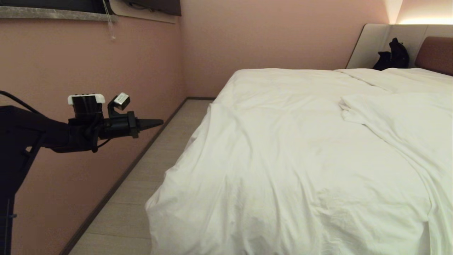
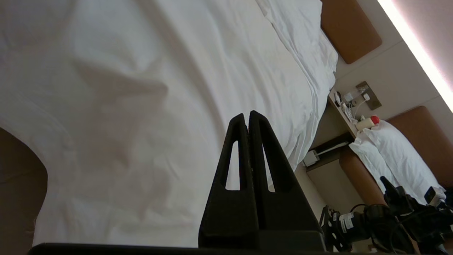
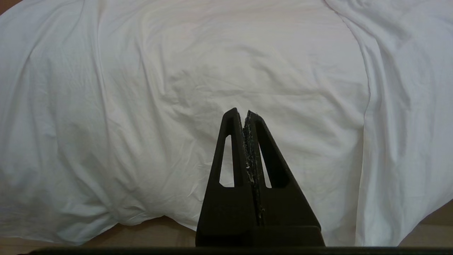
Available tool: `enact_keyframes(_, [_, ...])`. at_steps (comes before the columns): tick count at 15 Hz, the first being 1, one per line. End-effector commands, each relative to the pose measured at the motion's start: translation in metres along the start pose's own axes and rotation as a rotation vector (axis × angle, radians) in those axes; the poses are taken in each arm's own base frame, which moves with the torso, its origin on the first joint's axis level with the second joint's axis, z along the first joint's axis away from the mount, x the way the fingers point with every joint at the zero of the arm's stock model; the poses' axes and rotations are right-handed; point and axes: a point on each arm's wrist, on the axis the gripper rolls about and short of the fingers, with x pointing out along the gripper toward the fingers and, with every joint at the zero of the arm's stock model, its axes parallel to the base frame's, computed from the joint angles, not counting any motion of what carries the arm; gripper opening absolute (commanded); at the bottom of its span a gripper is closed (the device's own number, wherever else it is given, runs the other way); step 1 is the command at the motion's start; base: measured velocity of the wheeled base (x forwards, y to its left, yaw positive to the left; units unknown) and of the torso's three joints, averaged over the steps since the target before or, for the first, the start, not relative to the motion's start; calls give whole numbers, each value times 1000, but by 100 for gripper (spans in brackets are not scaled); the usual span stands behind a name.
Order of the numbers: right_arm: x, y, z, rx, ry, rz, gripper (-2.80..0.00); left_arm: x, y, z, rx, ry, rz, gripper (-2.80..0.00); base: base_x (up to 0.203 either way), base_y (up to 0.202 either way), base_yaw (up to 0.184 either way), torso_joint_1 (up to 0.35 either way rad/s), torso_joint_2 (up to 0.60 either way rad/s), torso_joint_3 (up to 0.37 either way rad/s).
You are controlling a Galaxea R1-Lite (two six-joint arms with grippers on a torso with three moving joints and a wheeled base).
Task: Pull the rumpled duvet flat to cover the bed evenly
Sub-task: Flatten the corners of the folded blanket
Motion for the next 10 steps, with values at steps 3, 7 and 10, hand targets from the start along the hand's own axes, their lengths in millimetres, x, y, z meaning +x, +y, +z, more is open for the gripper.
enact_keyframes(3, [0,0,0,0,1,2,-280,10,17,-3,-42,19,-3,0,0,0,0,0,0,0])
enact_keyframes(7, [0,0,0,0,1,0,-280,28,31,-10,-94,29,36,0,0,0,0,0,0,0])
enact_keyframes(10, [0,0,0,0,1,0,-280,39,27,-7,-116,17,100,0,0,0,0,0,0,0])
